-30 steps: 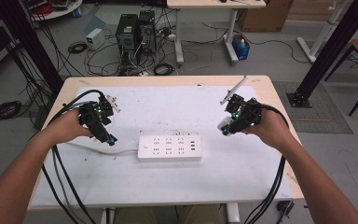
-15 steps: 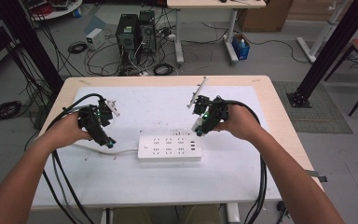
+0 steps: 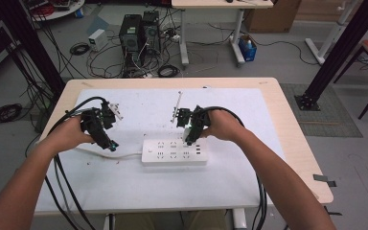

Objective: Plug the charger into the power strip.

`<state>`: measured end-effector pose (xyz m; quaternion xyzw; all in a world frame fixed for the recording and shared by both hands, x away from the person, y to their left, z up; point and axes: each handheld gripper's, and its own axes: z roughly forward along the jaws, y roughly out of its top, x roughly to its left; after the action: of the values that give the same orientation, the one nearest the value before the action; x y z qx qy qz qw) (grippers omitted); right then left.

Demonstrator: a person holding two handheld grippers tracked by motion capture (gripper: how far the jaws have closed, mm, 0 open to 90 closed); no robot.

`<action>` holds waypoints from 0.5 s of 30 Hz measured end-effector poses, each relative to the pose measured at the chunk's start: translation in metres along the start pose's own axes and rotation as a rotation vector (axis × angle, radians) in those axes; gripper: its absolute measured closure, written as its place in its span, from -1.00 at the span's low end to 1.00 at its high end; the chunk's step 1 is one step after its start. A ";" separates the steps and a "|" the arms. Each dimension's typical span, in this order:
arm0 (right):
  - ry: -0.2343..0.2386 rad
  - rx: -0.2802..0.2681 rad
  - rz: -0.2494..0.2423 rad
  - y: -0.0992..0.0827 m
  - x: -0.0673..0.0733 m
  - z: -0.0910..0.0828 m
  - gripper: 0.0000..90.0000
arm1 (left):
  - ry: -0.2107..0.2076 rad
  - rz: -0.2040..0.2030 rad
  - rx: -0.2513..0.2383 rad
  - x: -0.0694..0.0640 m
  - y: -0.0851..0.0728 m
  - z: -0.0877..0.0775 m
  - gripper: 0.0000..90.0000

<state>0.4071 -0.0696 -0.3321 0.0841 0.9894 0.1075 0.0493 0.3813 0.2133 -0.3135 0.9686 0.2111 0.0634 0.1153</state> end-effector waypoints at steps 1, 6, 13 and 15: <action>0.000 0.000 0.000 0.000 0.000 0.000 0.38 | 0.000 0.000 0.000 0.000 0.000 0.000 -0.51; 0.022 0.050 -0.073 0.009 0.001 0.016 0.38 | -0.014 0.001 0.009 0.002 0.001 0.008 -0.51; 0.027 0.063 -0.112 0.011 0.000 0.025 0.38 | -0.018 0.001 0.003 0.003 0.000 0.009 -0.51; 0.029 0.065 -0.120 0.012 -0.001 0.025 0.38 | -0.018 -0.003 0.003 0.004 0.000 0.010 -0.51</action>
<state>0.4126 -0.0533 -0.3540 0.0245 0.9963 0.0734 0.0388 0.3864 0.2130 -0.3232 0.9690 0.2117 0.0541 0.1157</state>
